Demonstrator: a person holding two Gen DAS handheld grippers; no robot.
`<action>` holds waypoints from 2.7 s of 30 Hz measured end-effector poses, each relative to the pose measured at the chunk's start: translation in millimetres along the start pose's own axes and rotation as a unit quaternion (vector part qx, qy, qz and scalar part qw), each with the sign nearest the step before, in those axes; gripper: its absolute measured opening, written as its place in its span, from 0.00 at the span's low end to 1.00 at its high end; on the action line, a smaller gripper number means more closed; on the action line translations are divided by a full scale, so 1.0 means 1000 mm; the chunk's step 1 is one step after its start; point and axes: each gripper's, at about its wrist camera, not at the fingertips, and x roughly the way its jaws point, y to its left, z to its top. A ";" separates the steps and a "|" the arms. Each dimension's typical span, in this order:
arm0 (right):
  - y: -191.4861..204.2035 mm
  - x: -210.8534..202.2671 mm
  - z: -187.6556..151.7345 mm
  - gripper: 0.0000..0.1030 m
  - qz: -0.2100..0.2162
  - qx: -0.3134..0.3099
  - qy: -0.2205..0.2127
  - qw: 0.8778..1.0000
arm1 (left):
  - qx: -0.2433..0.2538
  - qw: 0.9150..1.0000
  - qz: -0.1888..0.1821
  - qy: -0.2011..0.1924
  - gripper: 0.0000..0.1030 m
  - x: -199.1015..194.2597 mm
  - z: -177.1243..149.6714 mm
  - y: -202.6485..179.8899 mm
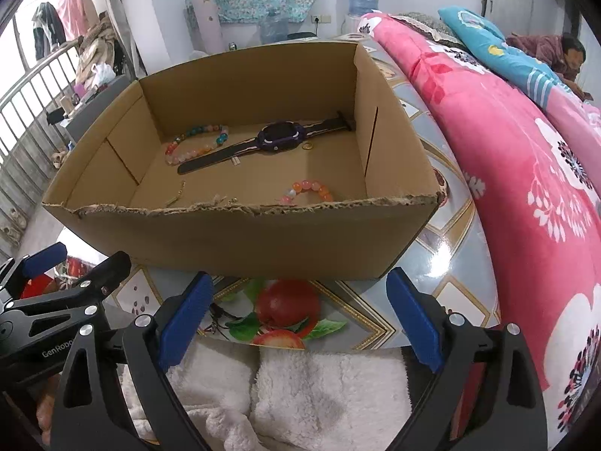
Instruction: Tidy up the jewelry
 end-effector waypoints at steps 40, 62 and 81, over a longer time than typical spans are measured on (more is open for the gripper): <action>0.000 0.007 0.001 0.88 -0.006 0.000 0.009 1.000 | -0.004 1.000 0.001 0.009 0.92 0.009 -0.001 0.001; 0.000 0.006 0.002 0.88 -0.006 0.000 0.010 1.000 | -0.004 1.000 0.000 0.010 0.92 0.010 0.000 0.001; 0.000 0.006 0.002 0.88 -0.007 -0.001 0.010 1.000 | -0.004 1.000 0.000 0.011 0.92 0.010 0.001 0.002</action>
